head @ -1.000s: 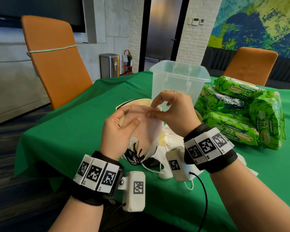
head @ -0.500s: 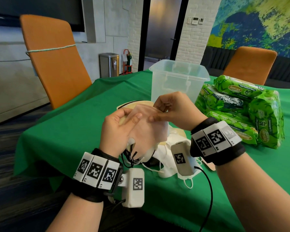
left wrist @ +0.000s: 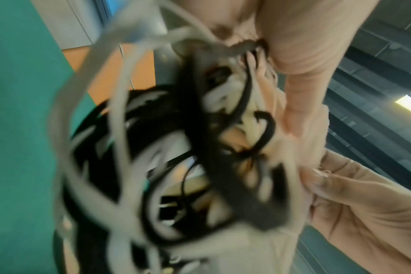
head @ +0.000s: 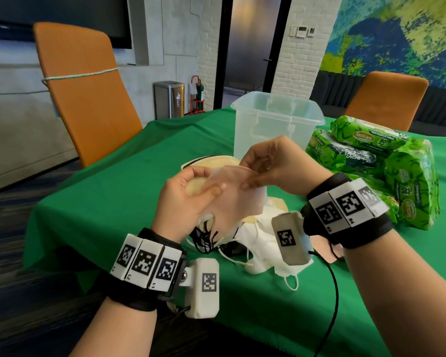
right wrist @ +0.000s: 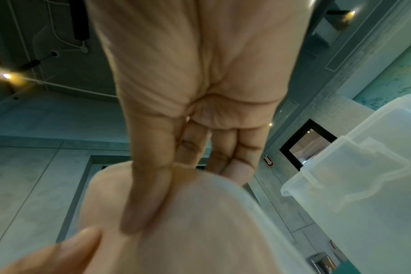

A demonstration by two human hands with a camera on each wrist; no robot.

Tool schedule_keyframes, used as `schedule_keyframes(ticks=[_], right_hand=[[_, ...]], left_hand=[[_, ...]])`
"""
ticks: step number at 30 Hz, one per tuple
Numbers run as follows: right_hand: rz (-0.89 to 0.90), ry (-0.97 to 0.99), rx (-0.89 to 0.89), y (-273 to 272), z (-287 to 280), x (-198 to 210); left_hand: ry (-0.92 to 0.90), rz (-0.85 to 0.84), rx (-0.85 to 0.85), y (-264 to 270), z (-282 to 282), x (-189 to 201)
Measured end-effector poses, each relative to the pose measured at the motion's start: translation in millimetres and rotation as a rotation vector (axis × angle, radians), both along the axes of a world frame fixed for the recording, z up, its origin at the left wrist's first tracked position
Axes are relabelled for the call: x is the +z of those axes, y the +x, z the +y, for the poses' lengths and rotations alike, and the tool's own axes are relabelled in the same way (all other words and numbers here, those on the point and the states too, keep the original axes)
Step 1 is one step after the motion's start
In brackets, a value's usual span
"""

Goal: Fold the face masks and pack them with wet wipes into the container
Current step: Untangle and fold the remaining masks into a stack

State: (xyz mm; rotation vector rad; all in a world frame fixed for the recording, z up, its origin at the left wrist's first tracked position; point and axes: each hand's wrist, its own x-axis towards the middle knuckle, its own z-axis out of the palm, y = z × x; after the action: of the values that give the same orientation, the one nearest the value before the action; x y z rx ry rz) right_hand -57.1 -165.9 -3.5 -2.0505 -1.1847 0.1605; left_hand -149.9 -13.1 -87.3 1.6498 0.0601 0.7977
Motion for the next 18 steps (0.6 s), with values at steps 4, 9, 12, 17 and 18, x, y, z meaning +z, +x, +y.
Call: schedule_keyframes(ticks=[4, 9, 12, 17, 18], right_hand=[[-0.078, -0.103, 0.036, -4.2, 1.3, 11.4], [-0.307, -0.272, 0.007, -12.4, 13.5, 15.9], [-0.320, -0.328, 0.024, -13.7, 13.6, 19.5], [-0.321, -0.346, 0.002, -10.1, 15.4, 20.7], [-0.348, -0.325, -0.013, -9.9, 17.1, 18.0]], left_hand=[[0.006, 0.015, -0.046, -1.1, -4.9, -1.5], [0.019, -0.009, -0.161, -2.2, -18.3, -2.9], [-0.005, -0.026, -0.209, -3.6, -20.4, -4.7], [0.047, -0.035, -0.182, -2.4, -20.3, -8.0], [0.064, -0.034, -0.161, -1.7, -20.4, -9.7]])
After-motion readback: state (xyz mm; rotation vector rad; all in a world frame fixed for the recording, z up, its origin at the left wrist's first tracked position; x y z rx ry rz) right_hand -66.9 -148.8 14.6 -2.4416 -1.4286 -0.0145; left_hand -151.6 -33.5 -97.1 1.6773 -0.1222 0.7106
